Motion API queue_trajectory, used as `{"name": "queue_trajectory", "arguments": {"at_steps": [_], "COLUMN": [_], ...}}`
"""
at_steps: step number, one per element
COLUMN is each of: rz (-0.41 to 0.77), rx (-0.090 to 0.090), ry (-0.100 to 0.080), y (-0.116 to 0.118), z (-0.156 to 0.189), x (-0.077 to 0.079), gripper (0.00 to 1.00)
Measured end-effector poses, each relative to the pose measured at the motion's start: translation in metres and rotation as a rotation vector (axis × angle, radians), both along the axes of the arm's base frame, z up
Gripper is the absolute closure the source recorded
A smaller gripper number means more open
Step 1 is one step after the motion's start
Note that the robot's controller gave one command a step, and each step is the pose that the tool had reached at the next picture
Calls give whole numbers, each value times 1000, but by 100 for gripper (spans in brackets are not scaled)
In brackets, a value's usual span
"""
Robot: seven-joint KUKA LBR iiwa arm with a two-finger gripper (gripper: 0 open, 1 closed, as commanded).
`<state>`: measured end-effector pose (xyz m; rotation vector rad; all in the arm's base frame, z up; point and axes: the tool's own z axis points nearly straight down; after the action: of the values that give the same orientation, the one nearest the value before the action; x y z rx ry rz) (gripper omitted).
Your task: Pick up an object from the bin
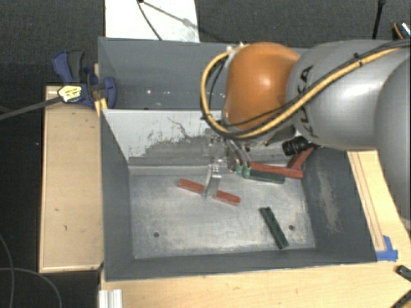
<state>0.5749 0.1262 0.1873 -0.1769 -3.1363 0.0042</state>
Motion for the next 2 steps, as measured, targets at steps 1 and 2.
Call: {"name": "queue_trajectory", "arguments": {"at_steps": [1,2], "rz": [-42,93], "rx": [1,1], "ry": [4,1], "y": [-60,-114], "z": [-121,-117], "x": [11,-2], "gripper": [0,0]}}
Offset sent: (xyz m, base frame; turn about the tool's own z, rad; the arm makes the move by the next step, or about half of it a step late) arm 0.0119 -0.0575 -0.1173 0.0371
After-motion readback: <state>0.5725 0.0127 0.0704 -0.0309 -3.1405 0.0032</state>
